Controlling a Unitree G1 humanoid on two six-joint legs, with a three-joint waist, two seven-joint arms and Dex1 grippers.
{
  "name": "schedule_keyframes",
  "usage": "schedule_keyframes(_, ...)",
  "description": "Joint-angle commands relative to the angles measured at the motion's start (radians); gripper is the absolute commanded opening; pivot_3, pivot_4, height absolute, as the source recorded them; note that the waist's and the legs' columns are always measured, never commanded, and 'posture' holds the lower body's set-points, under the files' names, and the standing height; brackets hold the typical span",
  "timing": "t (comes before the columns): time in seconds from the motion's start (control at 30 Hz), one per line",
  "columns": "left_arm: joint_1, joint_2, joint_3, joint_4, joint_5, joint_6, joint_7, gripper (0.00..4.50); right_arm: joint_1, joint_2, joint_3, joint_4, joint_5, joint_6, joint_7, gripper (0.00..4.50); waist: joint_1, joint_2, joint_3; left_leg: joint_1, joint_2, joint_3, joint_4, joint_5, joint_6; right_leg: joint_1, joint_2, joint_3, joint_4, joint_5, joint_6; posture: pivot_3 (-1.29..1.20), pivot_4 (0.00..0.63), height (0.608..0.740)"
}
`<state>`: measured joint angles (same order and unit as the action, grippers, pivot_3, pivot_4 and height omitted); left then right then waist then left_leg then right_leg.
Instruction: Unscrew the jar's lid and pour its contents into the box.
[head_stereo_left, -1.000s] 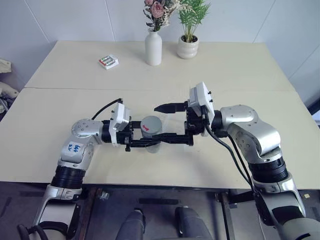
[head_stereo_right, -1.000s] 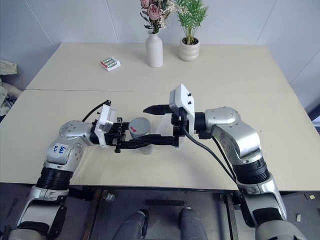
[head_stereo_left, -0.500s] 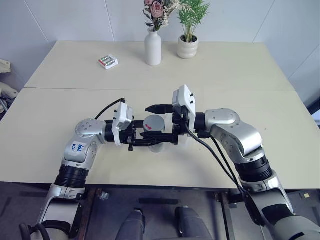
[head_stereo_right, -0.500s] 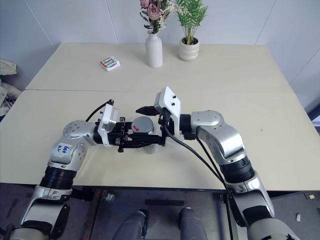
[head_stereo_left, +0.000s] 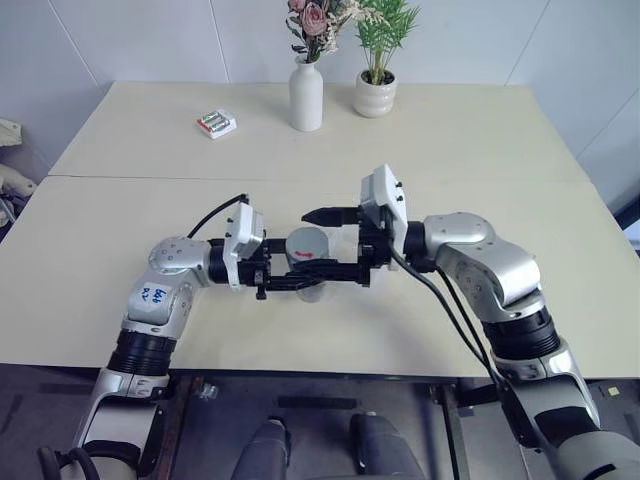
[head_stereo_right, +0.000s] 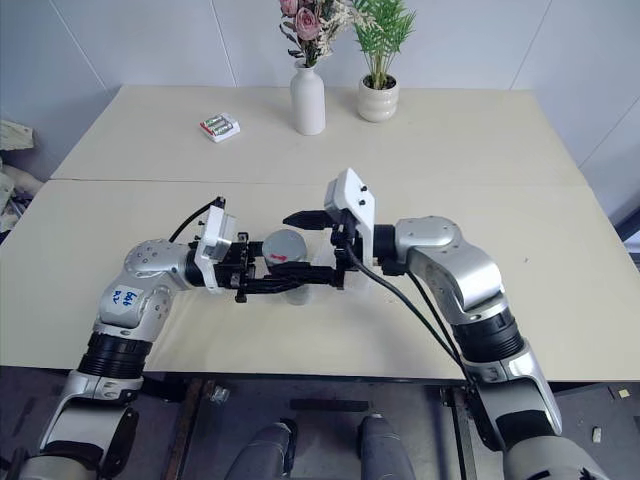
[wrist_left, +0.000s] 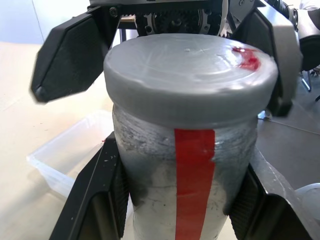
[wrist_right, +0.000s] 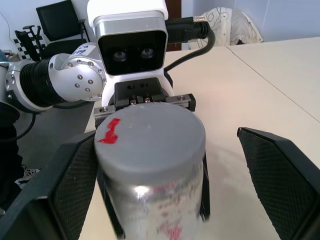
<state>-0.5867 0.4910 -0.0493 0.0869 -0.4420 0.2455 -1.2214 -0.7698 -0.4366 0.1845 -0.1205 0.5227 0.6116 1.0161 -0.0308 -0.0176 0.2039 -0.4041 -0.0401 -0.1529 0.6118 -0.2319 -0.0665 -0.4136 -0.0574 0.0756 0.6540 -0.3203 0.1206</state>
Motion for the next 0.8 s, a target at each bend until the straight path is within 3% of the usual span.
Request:
schedule_keyframes(0.03,0.011,0.014,-0.004,-0.045,-0.004,-0.013,-0.017,2.12,-0.029,-0.046,-0.091,0.009,0.013,-0.020,0.004,4.49,0.001,0.000,0.000,0.000,0.000,0.000,0.000,0.000,0.000,0.000,0.000,0.000,0.000,0.000,0.000,0.00,0.150,0.740)
schedule_keyframes(0.53,0.023,0.021,0.000,-0.045,-0.008,-0.018,-0.013,2.12,0.004,-0.152,-0.151,0.095,0.016,-0.013,0.062,4.49,0.003,0.000,0.000,0.000,0.000,0.000,0.000,0.000,0.000,0.000,0.000,0.000,0.000,0.000,0.000,0.00,0.150,0.740)
schedule_keyframes(0.8,0.033,0.038,0.002,-0.051,0.002,-0.016,-0.008,2.12,0.025,-0.181,-0.186,-0.039,0.141,0.098,0.088,4.49,-0.001,0.000,0.000,0.000,0.000,0.001,0.000,0.000,0.000,0.000,0.000,0.000,-0.001,0.000,0.000,0.00,0.150,0.740)
